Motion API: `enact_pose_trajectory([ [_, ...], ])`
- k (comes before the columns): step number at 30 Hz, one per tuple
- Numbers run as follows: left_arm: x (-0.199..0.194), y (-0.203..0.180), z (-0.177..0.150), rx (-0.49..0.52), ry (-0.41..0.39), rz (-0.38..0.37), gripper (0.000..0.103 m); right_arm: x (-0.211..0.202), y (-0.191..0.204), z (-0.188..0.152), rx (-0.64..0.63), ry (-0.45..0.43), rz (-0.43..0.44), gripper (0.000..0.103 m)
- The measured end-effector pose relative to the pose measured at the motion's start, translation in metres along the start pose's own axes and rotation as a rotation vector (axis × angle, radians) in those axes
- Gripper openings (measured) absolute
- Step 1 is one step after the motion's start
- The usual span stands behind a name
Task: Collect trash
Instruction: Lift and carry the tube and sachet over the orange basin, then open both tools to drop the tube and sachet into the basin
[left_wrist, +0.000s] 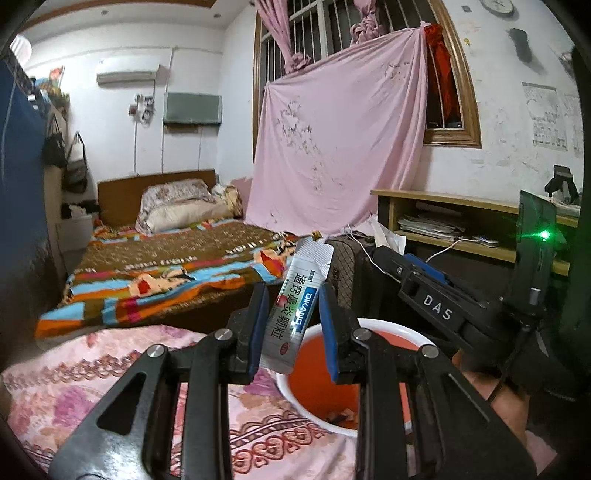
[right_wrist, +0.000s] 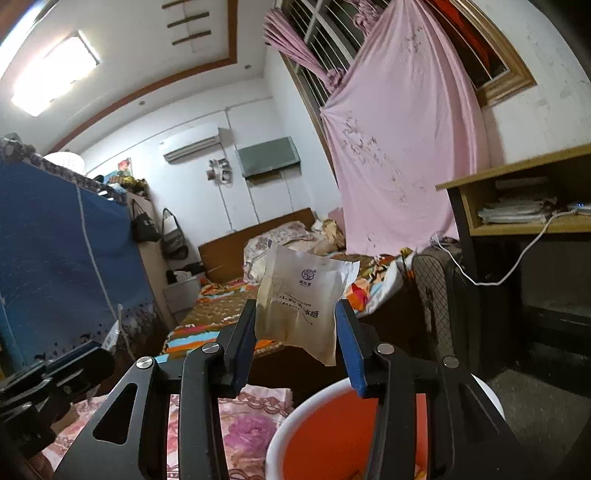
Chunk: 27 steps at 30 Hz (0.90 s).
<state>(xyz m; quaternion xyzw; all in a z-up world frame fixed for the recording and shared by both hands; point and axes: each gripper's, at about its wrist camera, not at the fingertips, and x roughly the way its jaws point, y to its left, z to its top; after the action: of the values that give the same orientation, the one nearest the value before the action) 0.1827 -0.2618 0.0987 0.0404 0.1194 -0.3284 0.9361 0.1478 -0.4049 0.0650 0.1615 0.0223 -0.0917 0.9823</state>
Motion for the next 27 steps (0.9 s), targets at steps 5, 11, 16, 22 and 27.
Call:
enact_pose_trajectory([
  [5, 0.019, 0.001, -0.003, -0.055, 0.058, -0.043, 0.012, 0.002, -0.008, -0.001, 0.022, 0.019, -0.022, 0.041],
  [11, 0.037, -0.006, -0.007, -0.074, 0.123, -0.073, 0.012, 0.005, -0.018, 0.000, 0.049, 0.044, -0.051, 0.044],
  [16, 0.047, -0.012, -0.011, -0.075, 0.160, -0.077, 0.012, 0.008, -0.025, -0.002, 0.069, 0.071, -0.066, 0.045],
  [22, 0.050, -0.016, -0.013, -0.090, 0.183, -0.096, 0.012, 0.010, -0.030, -0.003, 0.086, 0.097, -0.076, 0.047],
  [27, 0.051, -0.021, -0.011, -0.080, 0.194, -0.102, 0.013, 0.010, -0.030, -0.004, 0.090, 0.107, -0.078, 0.049],
])
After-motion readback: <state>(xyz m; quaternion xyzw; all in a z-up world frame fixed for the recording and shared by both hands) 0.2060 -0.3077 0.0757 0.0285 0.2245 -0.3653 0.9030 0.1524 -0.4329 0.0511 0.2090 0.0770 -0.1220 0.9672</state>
